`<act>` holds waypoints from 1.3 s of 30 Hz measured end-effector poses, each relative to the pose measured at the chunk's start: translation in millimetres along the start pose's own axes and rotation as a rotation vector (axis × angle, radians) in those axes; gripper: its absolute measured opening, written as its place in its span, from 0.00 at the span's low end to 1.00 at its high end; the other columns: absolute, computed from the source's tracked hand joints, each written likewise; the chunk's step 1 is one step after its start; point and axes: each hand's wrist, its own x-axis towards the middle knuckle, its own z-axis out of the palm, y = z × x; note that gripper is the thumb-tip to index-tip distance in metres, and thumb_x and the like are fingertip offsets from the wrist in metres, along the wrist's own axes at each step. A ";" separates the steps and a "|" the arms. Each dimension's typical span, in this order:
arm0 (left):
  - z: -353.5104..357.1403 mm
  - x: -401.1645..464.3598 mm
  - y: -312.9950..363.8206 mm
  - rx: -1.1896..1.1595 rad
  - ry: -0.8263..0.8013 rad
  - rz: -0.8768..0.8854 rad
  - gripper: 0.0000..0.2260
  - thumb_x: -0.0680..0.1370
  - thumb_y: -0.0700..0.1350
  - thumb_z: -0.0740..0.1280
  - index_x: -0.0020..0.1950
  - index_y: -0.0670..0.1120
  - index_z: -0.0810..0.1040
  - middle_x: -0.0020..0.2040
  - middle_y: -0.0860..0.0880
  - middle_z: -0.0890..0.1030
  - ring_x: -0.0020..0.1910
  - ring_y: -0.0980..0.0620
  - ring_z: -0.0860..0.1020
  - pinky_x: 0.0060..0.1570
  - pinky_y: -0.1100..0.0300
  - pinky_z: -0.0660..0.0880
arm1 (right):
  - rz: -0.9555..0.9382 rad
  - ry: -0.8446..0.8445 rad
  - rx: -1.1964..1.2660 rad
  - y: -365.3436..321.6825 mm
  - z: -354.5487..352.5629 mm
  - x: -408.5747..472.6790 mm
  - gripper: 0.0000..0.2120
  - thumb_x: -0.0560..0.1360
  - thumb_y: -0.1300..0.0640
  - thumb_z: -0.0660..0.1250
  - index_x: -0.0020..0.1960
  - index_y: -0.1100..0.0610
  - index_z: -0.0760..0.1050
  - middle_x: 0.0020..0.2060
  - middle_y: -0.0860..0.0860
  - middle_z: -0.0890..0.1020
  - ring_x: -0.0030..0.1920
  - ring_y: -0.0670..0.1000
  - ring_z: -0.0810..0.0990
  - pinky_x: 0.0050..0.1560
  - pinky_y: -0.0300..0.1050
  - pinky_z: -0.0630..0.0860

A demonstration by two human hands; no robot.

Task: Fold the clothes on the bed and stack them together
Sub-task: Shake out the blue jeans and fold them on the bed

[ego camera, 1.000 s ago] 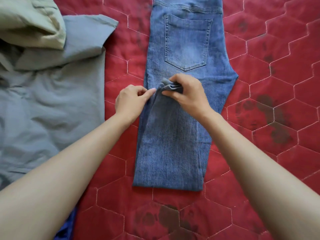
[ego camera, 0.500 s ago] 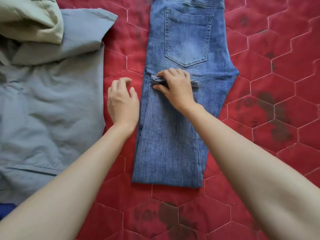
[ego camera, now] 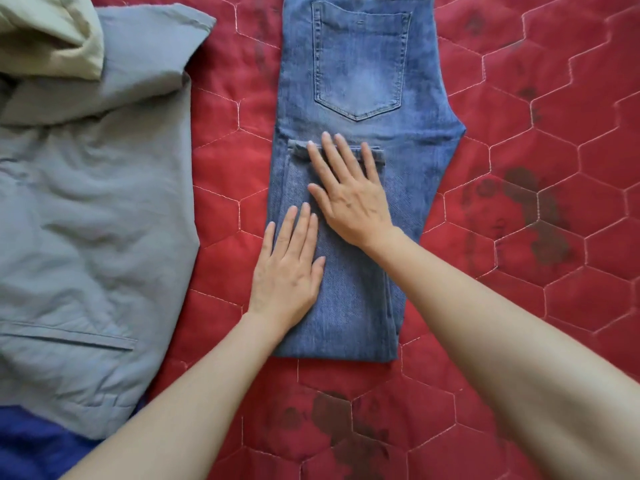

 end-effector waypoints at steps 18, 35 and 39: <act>-6.4 -104.8 -18.1 0.101 0.041 0.522 0.27 0.79 0.52 0.59 0.75 0.41 0.66 0.76 0.42 0.63 0.75 0.42 0.61 0.72 0.39 0.58 | 0.066 0.043 0.193 -62.0 -7.0 -225.6 0.26 0.81 0.47 0.57 0.75 0.58 0.64 0.75 0.58 0.62 0.76 0.57 0.57 0.75 0.62 0.54; -87.9 -93.1 -14.7 -0.384 0.218 0.284 0.06 0.73 0.33 0.70 0.50 0.36 0.81 0.46 0.42 0.83 0.44 0.43 0.82 0.43 0.53 0.78 | 0.179 0.293 0.499 -29.3 -86.7 -215.1 0.03 0.74 0.62 0.70 0.47 0.60 0.82 0.41 0.52 0.83 0.42 0.55 0.82 0.41 0.45 0.75; -153.9 -89.9 -9.8 -0.548 0.242 0.249 0.05 0.73 0.36 0.71 0.47 0.39 0.80 0.38 0.48 0.80 0.36 0.59 0.72 0.39 0.69 0.66 | 0.199 0.324 0.674 -23.6 -159.4 -211.0 0.04 0.73 0.61 0.72 0.45 0.62 0.81 0.39 0.53 0.82 0.39 0.52 0.79 0.40 0.45 0.74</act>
